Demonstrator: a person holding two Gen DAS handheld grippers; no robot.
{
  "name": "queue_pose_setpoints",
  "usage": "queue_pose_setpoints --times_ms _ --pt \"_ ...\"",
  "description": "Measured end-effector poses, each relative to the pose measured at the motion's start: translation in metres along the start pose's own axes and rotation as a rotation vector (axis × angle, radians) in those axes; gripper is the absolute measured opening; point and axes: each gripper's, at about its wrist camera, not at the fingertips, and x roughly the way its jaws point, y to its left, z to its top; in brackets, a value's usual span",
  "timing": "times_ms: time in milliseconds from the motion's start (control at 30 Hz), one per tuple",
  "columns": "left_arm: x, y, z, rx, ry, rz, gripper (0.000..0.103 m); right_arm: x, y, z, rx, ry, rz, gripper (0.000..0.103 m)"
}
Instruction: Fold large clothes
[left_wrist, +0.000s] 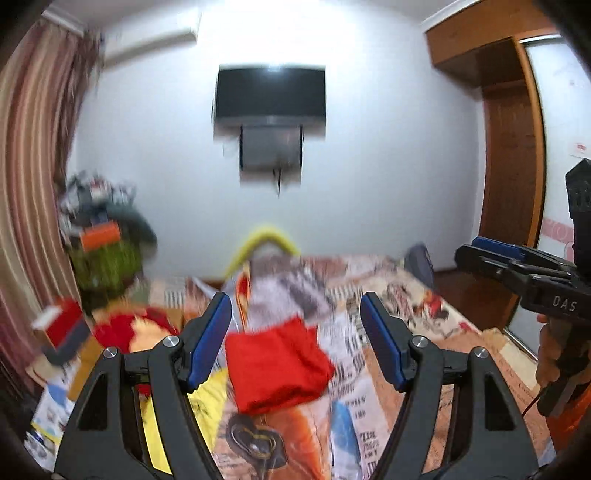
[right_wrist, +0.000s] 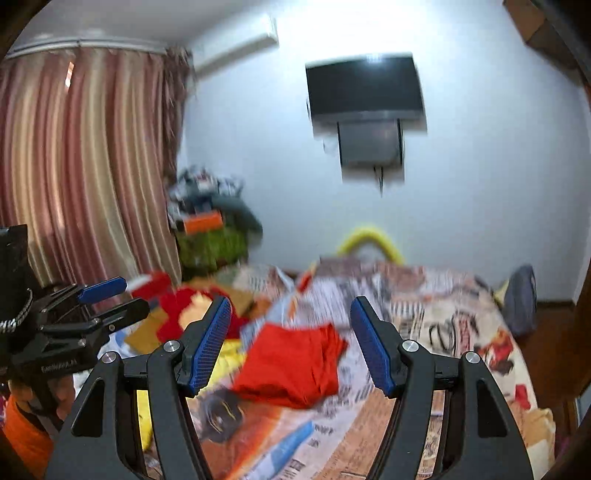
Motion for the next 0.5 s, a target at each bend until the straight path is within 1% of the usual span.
queue_pose_setpoints --times_ms 67,100,167,233,300,333,367,400,433,467,500 --pt "-0.018 -0.008 0.002 0.002 -0.048 0.013 0.071 -0.019 0.008 0.001 -0.006 -0.06 -0.006 0.064" --pt "-0.028 -0.012 0.003 0.002 -0.074 0.031 0.071 -0.026 0.012 0.0 -0.008 -0.077 -0.008 0.064" --pt "-0.044 -0.02 0.0 0.007 -0.124 0.079 0.071 -0.038 0.019 -0.003 -0.008 -0.107 -0.01 0.064" --pt "-0.051 -0.023 -0.003 -0.001 -0.148 0.1 0.072 -0.039 0.022 -0.008 -0.009 -0.119 -0.02 0.064" --pt "-0.055 -0.026 -0.008 -0.013 -0.16 0.109 0.079 -0.04 0.026 -0.013 -0.015 -0.13 -0.032 0.064" --pt "-0.055 -0.028 -0.009 -0.012 -0.17 0.117 0.086 -0.039 0.027 -0.015 -0.02 -0.137 -0.042 0.066" --pt "-0.057 -0.031 -0.012 -0.007 -0.181 0.133 0.092 -0.038 0.028 -0.018 -0.026 -0.14 -0.048 0.072" --pt "-0.06 -0.033 -0.014 -0.001 -0.186 0.148 0.096 -0.038 0.029 -0.019 -0.033 -0.142 -0.055 0.076" --pt "-0.061 -0.034 -0.015 0.004 -0.187 0.158 0.101 -0.038 0.03 -0.021 -0.035 -0.148 -0.063 0.081" --pt "-0.061 -0.036 -0.017 0.01 -0.188 0.169 0.102 -0.041 0.032 -0.023 -0.035 -0.152 -0.068 0.086" --pt "-0.061 -0.038 -0.018 0.013 -0.186 0.17 0.102 -0.046 0.033 -0.023 -0.036 -0.152 -0.071 0.088"
